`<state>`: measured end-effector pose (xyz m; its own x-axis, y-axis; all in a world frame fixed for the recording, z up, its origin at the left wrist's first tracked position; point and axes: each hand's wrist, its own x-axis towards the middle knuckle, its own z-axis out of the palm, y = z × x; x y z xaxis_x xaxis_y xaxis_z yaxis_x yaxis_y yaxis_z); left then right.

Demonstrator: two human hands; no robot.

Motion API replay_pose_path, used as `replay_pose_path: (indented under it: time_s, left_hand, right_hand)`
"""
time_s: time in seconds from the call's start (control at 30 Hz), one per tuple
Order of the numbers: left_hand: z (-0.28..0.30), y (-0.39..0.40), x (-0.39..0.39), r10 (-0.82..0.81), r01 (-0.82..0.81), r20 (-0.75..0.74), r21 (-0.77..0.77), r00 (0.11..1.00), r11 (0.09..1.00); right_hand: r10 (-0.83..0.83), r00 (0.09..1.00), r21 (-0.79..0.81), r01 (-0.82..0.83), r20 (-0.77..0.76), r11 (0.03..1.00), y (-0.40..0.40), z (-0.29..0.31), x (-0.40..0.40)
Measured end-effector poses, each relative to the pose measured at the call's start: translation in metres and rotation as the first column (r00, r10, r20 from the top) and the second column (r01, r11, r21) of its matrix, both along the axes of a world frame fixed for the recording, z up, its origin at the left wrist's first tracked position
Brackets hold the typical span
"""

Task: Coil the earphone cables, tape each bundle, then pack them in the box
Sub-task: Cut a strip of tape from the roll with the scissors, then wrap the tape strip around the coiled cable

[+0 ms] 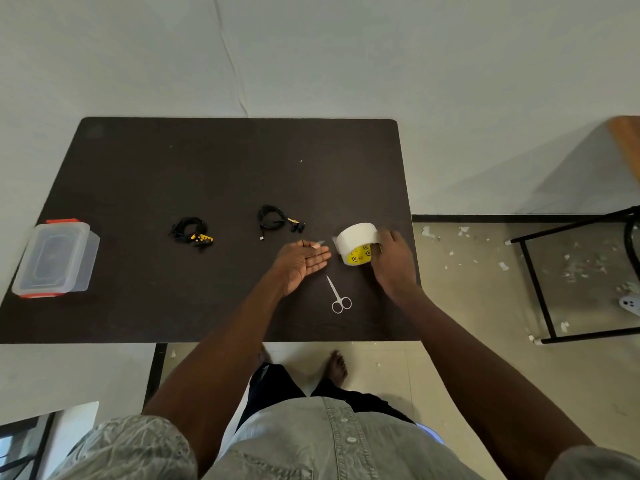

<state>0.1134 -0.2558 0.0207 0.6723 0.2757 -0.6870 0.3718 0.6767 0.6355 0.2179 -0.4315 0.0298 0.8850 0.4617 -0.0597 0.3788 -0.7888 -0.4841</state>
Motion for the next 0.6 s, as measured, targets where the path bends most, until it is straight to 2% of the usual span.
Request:
replay_pose_path:
  time_s: [0.13, 0.27, 0.6]
  left_hand:
    - [-0.003, 0.005, 0.0, 0.042, -0.041, -0.016, 0.08, 0.999, 0.996]
    - [0.004, 0.008, -0.004, 0.049, -0.054, 0.034, 0.165, 0.998, 0.985]
    - [0.023, 0.012, -0.011, -0.102, 0.069, 0.117, 0.259, 0.988, 0.963]
  right_hand:
    - [-0.005, 1.0, -0.031, 0.005, -0.006, 0.999, 0.002, 0.002, 0.01]
    - [-0.061, 0.988, -0.136, 0.042, -0.14, 0.99, 0.005, 0.004, 0.021]
    - [-0.104, 0.946, -0.269, 0.019, -0.306, 0.963, 0.009, 0.004, 0.031]
